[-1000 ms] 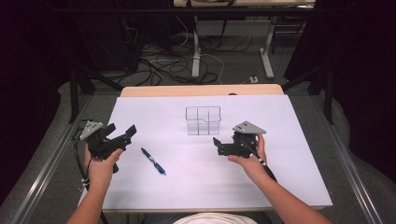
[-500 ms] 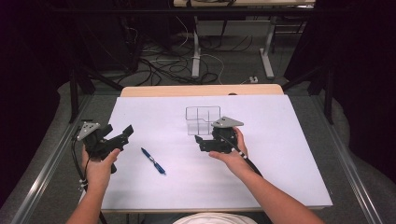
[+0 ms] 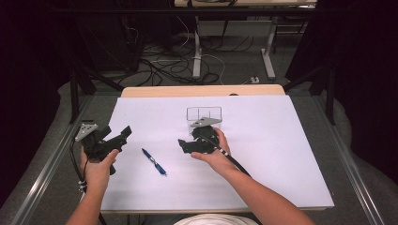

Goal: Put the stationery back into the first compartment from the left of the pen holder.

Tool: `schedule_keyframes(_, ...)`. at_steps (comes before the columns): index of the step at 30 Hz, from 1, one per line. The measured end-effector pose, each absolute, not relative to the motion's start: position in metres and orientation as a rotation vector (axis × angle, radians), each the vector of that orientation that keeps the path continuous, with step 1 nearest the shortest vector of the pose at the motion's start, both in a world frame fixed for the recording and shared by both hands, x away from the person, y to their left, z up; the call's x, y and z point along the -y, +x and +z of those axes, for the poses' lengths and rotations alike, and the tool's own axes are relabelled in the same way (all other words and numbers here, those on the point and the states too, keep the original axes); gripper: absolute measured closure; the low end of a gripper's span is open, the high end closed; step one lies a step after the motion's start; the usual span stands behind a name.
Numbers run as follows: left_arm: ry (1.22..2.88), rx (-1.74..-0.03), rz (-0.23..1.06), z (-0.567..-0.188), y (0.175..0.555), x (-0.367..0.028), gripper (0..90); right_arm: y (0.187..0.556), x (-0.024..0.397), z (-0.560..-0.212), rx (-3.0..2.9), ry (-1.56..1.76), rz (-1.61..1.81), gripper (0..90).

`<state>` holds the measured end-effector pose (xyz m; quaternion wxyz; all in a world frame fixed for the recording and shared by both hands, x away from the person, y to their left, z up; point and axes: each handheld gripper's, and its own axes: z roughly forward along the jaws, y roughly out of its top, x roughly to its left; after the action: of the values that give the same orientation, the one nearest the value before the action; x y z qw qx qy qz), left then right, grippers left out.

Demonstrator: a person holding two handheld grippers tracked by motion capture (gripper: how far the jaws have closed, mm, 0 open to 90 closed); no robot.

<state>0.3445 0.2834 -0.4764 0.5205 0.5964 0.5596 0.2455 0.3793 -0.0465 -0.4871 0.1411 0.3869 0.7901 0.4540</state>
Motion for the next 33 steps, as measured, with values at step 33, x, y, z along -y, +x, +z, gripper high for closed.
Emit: schedule_keyframes(33,1.434,-1.338,0.554,-0.480,0.347,-0.278,13.1,0.384,-0.041,-0.513,-2.636,1.127,1.215,58.4)
